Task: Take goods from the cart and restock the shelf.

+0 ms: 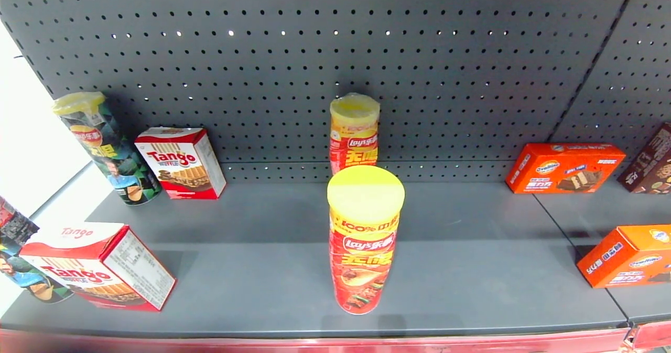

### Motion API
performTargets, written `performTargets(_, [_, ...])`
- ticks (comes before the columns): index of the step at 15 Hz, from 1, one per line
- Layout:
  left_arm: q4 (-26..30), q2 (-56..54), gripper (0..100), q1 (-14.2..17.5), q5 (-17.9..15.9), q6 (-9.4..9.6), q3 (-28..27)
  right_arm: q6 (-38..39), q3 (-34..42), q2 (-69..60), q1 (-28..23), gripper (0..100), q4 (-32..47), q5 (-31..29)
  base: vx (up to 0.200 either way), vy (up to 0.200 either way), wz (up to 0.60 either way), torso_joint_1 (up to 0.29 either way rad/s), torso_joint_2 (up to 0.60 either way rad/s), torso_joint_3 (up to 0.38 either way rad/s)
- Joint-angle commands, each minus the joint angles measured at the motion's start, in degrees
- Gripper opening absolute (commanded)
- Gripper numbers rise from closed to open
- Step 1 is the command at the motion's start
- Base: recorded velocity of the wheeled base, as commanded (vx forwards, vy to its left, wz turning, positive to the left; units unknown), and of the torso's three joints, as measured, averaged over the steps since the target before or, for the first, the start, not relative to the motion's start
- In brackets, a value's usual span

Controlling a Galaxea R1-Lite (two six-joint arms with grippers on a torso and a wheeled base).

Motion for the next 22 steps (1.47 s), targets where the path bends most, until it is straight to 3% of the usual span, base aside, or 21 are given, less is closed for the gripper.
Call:
performTargets(1, [0.0, 0.0, 100, 0.0, -0.1, 0.06, 0.0, 0.0, 0.0, 0.0, 0.0, 100, 0.0, 0.0, 0.000, 0.000, 0.00, 0.000, 0.00, 0.000])
performTargets(22, [0.0, 0.0, 100, 0.0, 0.0, -0.73, 0.0, 0.0, 0.0, 0.0, -0.1, 100, 0.0, 0.0, -0.019, 0.000, 0.00, 0.000, 0.00, 0.000])
